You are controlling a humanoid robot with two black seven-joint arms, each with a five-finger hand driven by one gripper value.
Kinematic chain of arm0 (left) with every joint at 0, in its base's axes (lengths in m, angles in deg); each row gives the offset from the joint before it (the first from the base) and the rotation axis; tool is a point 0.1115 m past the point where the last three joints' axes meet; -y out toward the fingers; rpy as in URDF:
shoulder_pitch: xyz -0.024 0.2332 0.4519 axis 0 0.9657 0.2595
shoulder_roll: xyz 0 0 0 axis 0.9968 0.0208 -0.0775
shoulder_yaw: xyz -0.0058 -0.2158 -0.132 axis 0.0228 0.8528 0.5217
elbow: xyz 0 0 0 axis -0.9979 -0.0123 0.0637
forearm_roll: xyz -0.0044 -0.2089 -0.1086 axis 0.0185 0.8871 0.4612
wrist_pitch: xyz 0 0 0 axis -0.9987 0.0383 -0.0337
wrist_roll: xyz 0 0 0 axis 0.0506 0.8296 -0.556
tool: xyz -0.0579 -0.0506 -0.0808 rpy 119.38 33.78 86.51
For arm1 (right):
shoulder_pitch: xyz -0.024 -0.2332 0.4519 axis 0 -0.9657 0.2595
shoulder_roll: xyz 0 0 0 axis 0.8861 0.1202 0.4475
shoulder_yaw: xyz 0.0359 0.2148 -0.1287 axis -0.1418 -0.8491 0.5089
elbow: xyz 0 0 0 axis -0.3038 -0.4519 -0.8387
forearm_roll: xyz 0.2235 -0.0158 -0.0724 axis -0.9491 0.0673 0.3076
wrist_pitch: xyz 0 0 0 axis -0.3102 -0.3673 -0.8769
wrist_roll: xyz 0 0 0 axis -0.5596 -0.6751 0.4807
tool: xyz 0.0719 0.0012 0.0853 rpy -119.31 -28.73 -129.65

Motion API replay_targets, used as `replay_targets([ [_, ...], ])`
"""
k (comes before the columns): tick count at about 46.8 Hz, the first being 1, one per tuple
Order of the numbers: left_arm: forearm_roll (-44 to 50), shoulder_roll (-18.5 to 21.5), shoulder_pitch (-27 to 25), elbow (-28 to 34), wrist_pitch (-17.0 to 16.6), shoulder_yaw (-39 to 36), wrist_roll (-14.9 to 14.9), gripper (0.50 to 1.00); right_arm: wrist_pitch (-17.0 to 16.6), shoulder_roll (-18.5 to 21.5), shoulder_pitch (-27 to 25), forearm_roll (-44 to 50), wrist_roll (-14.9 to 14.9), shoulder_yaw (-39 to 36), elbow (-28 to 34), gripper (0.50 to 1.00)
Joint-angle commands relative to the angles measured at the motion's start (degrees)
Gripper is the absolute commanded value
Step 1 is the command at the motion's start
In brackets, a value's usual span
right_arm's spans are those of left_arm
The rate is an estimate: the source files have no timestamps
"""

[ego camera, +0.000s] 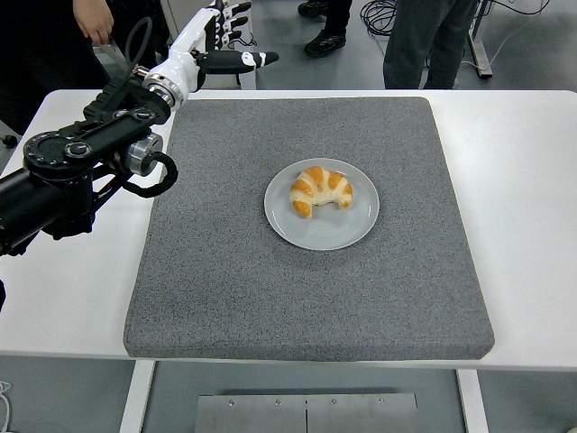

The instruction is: Place the bread on the plate

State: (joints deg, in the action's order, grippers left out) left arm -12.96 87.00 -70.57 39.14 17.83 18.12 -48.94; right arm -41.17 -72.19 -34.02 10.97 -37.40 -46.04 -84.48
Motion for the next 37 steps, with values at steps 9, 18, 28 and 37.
replay_targets([
  [9,0.09,0.77,5.67,-0.07,-0.01,6.19,-0.43,0.968,0.01,0.00,0.00,-0.01,0.01,0.03,0.01,1.000],
  [18,0.09,0.77,9.45,-0.07,0.08,13.83,-0.52,0.968,0.01,0.00,0.00,-0.01,0.01,0.03,0.01,1.000],
  [28,0.09,0.68,12.53,-0.07,0.08,19.29,-0.61,0.969,0.01,0.00,0.00,-0.01,0.01,-0.06,-0.08,1.000],
  [37,2.81,0.42,14.11,-0.07,0.17,20.08,-0.78,0.969,0.01,0.00,0.00,-0.01,0.01,-0.06,0.01,1.000],
])
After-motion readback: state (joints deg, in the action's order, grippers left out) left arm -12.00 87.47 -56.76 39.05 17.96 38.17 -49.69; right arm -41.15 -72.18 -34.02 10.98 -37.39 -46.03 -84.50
